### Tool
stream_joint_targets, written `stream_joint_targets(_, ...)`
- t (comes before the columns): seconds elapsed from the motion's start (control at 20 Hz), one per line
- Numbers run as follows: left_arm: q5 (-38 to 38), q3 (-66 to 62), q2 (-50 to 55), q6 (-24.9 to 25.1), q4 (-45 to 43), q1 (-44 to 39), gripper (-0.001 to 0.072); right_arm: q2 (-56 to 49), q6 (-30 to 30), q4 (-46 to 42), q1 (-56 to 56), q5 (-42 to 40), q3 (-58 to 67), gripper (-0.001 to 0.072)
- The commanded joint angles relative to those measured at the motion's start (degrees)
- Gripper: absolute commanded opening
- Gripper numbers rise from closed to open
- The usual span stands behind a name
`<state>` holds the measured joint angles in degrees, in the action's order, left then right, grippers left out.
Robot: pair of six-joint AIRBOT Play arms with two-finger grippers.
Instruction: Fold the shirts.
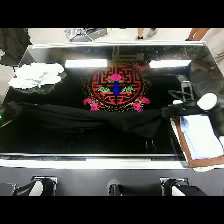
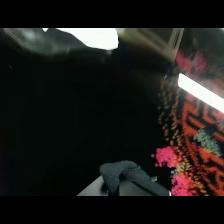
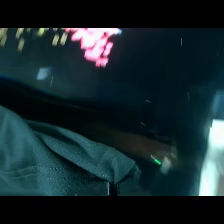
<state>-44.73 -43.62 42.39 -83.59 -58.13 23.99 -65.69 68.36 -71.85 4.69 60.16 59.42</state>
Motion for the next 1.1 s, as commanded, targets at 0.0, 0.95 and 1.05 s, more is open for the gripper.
stream_joint_targets(0.0,7.87,-2.60,14.86,0.24,0.15,-5.68,0.0032,-12.04,0.24,10.84,-0.02,-17.79,-0.11,0.0036)
stream_joint_targets(0.95,-20.50,-6.12,36.30,6.34,0.13,-0.92,0.0594,-13.77,-11.67,12.74,13.99,13.88,2.21,0.0690)
stream_joint_targets(1.05,-18.58,-4.39,36.48,7.89,4.22,-1.53,0.0594,-13.79,-11.63,12.74,13.99,13.64,1.31,0.0698)
